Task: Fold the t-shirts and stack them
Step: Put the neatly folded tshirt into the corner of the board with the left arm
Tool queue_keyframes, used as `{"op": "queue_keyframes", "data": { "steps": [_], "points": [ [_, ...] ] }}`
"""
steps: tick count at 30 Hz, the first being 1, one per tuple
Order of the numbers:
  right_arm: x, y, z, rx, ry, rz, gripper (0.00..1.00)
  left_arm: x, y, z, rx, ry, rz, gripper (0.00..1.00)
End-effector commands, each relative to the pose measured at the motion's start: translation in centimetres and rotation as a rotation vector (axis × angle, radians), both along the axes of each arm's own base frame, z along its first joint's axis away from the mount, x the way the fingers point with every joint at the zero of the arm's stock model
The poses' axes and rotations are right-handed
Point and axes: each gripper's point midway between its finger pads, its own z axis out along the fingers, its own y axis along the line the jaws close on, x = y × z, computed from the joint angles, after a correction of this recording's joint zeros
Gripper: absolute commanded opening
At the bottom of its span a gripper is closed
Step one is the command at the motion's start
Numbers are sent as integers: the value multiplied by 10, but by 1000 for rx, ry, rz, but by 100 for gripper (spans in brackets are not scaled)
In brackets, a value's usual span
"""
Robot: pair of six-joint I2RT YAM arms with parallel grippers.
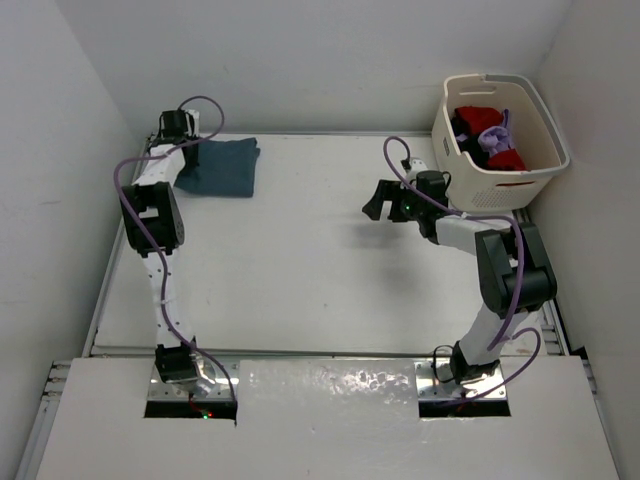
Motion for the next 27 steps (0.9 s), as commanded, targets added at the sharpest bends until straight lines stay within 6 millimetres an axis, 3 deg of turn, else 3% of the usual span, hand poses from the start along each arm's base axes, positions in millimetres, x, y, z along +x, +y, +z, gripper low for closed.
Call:
{"op": "queue_keyframes", "data": {
  "steps": [1,14,20,21,23,24,25,27],
  "points": [
    [15,7,22,34,-62,21,99,18,30,40,92,-104,6,0],
    [20,17,20,95,-41,44,99,18,63,47,86,-136,84,0],
    [20,19,18,102,-36,47,99,24,67,53,77,-168,64,0],
    [21,19,18,102,-36,47,99,24,67,52,72,-172,71,15],
    [21,19,17,107,-32,47,99,24,72,53,77,-179,91,30],
    [20,20,17,108,-29,49,99,25,72,54,78,-183,102,42],
    [20,20,16,110,-25,49,99,26,73,57,68,-190,117,68],
    [20,20,17,111,-26,51,99,25,71,61,51,-197,124,77]
  ]
}}
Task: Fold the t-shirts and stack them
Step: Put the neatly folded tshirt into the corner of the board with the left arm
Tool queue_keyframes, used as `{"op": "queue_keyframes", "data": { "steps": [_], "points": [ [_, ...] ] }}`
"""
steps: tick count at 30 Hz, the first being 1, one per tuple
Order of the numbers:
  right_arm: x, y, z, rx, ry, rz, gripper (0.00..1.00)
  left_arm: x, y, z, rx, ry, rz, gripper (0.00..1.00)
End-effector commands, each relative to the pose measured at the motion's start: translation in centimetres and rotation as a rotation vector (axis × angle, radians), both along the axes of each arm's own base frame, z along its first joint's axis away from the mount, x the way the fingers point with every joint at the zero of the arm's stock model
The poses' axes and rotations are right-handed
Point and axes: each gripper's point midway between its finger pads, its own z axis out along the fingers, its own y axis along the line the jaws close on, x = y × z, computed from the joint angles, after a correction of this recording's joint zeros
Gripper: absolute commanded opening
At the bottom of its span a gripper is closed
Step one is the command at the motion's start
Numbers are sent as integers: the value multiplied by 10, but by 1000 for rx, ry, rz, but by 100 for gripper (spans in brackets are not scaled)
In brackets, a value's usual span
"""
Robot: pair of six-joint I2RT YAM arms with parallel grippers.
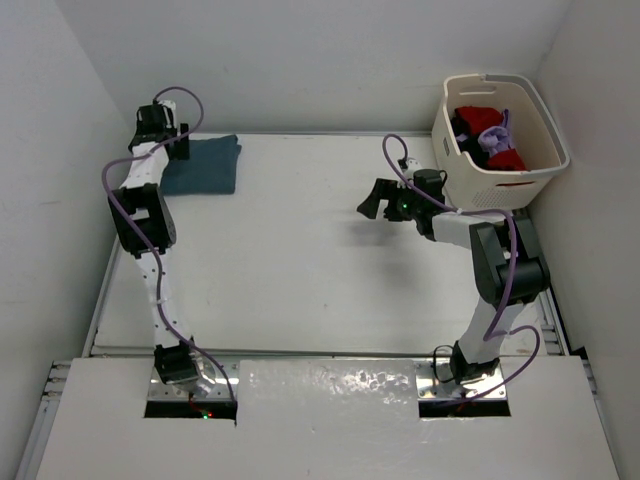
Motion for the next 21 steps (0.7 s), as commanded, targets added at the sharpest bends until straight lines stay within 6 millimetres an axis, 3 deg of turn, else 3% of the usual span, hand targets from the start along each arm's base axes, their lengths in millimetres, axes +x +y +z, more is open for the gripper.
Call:
{"op": "queue_keyframes", "data": {
  "steps": [1,3,4,6,7,8,10,11,18,19,21],
  "points": [
    [16,5,24,34,-71,13,99,15,10,42,-3,-122,34,83],
    [16,5,25,34,-76,15,99,13,4,46,-37,-133,40,85],
    [16,5,26,35,-79,15,99,12,-1,58,-52,-155,30,86],
    [15,6,27,36,-80,18,99,7,-7,57,-92,-166,46,86],
    [15,6,28,36,-82,20,99,6,-16,72,-105,-191,33,87],
    [15,6,29,37,-87,22,99,3,-26,68,-130,-192,21,88],
    [14,6,29,41,-87,23,99,-3,-44,80,-121,-215,9,92],
    [14,7,31,42,-91,27,99,-2,-56,99,-106,-255,-3,92],
    [12,8,36,43,-99,34,99,-12,-98,122,-160,-316,-10,93],
    [12,7,37,41,-100,32,99,-13,-109,139,-169,-359,-19,93],
    [14,5,39,31,-105,24,99,-21,-119,138,-149,-372,21,96]
  ]
}}
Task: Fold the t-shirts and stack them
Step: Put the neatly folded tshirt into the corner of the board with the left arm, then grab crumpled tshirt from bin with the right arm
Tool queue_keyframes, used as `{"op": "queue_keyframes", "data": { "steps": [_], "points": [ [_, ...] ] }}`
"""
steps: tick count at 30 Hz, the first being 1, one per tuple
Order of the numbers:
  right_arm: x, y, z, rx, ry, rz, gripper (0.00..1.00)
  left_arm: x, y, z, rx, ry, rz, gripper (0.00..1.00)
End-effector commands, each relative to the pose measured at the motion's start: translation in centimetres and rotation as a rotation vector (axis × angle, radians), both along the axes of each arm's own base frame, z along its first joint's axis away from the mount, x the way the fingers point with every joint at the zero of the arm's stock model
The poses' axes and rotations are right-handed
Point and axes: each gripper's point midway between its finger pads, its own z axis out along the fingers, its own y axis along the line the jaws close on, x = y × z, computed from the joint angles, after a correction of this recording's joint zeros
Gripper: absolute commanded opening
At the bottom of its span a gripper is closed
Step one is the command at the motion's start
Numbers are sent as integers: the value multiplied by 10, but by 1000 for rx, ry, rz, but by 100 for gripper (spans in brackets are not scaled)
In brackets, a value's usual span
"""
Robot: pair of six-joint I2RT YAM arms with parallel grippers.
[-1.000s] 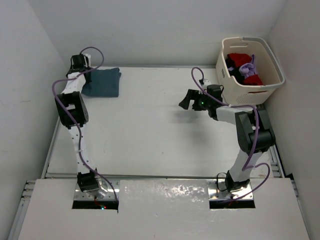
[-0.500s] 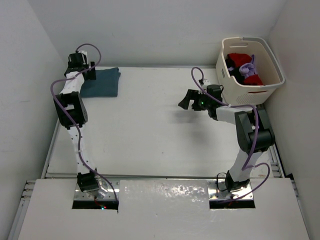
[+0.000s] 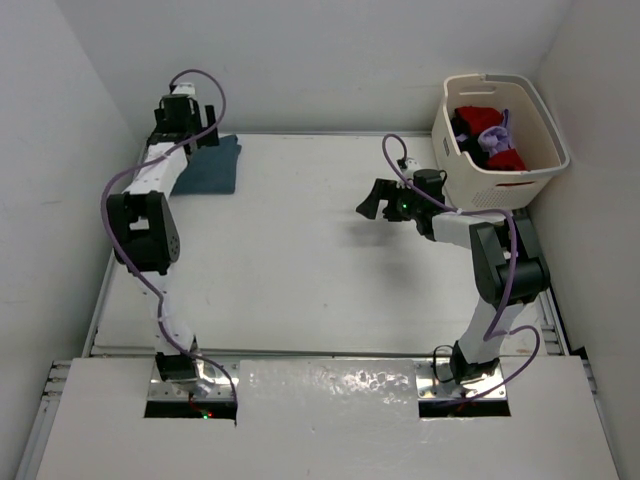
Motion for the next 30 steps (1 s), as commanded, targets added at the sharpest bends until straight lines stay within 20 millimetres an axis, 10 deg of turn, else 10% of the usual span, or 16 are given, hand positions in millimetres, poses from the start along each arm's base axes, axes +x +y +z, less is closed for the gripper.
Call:
{"op": "queue_keyframes", "data": {
  "steps": [1,7,8,13,18,24,30],
  "points": [
    [17,1,38,13,-108,-1,99,-4,-33,68,4,-184,50,97],
    [26,-10,40,-44,-118,-54,99,-36,-89,133,-162,-351,131,99],
    [24,-11,40,-48,-117,-60,99,-49,-106,93,-236,-290,86,99],
    [22,-35,38,-181,-99,-119,99,-107,-163,84,-292,-404,-42,100],
    [17,-58,36,-272,-101,-199,99,-150,-207,21,-395,-287,-166,100],
    [18,-82,47,-394,-104,-268,99,-177,-206,-11,-405,-212,-142,100],
    [61,-112,128,-529,-197,-400,99,-173,-201,6,-376,-264,-139,100]
  ]
}}
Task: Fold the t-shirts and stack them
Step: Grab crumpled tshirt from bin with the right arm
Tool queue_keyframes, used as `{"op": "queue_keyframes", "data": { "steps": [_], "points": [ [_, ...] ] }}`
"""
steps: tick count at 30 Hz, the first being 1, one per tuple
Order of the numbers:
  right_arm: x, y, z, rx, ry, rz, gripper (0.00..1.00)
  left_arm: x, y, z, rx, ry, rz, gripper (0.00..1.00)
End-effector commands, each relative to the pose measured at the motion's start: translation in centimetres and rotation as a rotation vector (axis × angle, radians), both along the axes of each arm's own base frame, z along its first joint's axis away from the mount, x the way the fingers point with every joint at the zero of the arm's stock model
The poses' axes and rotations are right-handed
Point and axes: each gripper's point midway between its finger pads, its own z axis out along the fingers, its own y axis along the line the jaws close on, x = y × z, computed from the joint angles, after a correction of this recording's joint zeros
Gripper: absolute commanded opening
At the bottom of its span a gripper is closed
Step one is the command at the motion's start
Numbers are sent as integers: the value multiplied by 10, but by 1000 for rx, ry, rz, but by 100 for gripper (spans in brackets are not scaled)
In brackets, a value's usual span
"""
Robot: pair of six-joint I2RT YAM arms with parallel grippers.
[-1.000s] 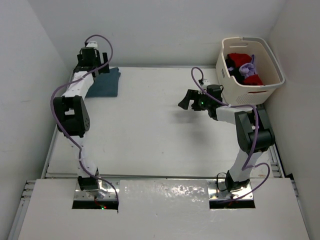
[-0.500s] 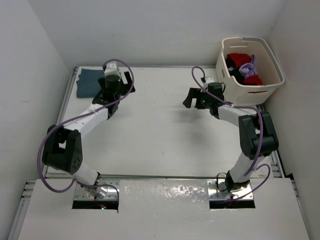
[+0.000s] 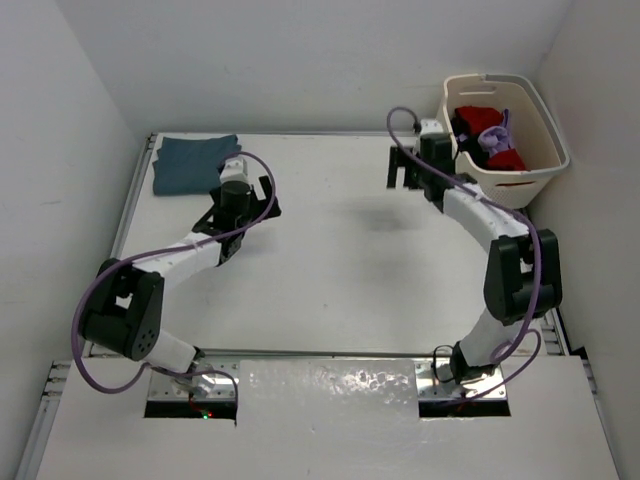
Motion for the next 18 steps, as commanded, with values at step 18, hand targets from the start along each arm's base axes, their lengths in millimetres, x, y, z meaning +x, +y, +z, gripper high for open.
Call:
{"op": "queue_keyframes", "data": {
  "steps": [18],
  "points": [
    [131,-239,93,-208,-80,-786,98,19,-2,54,-20,-192,3,100]
  ]
}}
